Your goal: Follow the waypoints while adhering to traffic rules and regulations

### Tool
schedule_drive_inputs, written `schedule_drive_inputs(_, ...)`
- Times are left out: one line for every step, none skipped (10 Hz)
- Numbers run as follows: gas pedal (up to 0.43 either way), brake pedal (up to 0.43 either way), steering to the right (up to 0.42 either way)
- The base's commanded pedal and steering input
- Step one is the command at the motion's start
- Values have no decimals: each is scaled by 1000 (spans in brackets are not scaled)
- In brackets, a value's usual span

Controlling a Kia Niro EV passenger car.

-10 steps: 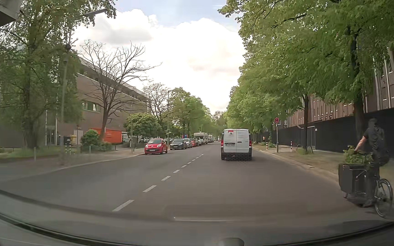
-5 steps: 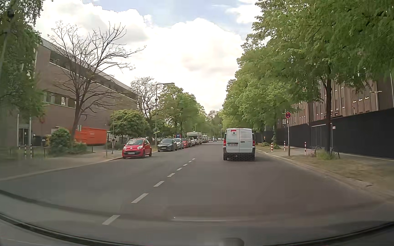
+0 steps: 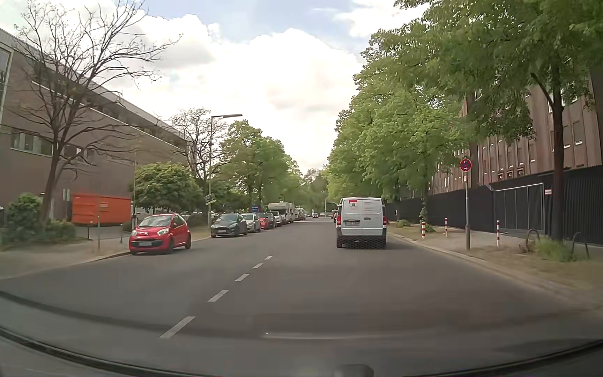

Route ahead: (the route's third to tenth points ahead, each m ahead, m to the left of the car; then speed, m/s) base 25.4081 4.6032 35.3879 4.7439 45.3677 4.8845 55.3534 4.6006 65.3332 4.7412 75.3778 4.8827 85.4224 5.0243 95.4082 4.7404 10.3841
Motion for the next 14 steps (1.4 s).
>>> schedule_drive_inputs(0, 18, 17)
schedule_drive_inputs(0, 18, 17)
schedule_drive_inputs(0, 18, 18)
schedule_drive_inputs(0, 18, 18)
schedule_drive_inputs(0, 18, 12)
schedule_drive_inputs(0, 18, 9)
schedule_drive_inputs(0, 18, 7)
schedule_drive_inputs(0, 18, 6)
schedule_drive_inputs(0, 18, 6)
schedule_drive_inputs(0, 24, 5)
schedule_drive_inputs(0, 24, 5)
schedule_drive_inputs(0, 43, 5)
schedule_drive_inputs(0, 55, 4)
schedule_drive_inputs(0, 73, 4)
